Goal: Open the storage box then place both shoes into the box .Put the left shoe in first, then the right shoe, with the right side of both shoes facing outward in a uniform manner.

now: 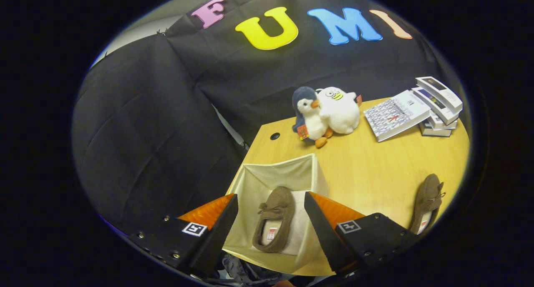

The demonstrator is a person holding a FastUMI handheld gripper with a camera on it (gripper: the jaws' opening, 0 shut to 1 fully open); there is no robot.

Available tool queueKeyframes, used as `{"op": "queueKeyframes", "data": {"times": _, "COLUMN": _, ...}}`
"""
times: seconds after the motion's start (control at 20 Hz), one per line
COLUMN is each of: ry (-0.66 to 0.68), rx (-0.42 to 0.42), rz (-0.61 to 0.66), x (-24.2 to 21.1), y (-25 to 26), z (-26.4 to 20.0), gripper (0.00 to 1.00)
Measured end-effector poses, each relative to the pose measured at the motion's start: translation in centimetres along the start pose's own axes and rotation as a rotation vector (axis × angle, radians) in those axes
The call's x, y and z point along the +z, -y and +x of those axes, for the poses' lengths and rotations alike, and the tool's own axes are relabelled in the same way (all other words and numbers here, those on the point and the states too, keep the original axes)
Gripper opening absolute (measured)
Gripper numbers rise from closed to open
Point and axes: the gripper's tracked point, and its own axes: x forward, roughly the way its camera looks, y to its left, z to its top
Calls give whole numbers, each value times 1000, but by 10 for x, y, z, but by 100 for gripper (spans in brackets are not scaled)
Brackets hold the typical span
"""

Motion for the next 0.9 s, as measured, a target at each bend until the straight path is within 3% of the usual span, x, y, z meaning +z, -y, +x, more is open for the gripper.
{"op": "queueKeyframes", "data": {"times": 0.25, "ry": 66, "rx": -128, "rz": -18, "x": 11, "y": 96, "z": -55, "gripper": 98}}
{"op": "queueKeyframes", "data": {"times": 0.5, "ry": 61, "rx": -262, "rz": -69, "x": -9, "y": 186, "z": -90, "gripper": 98}}
{"op": "queueKeyframes", "data": {"times": 0.9, "ry": -59, "rx": -356, "rz": -84, "x": -68, "y": 283, "z": -107, "gripper": 98}}
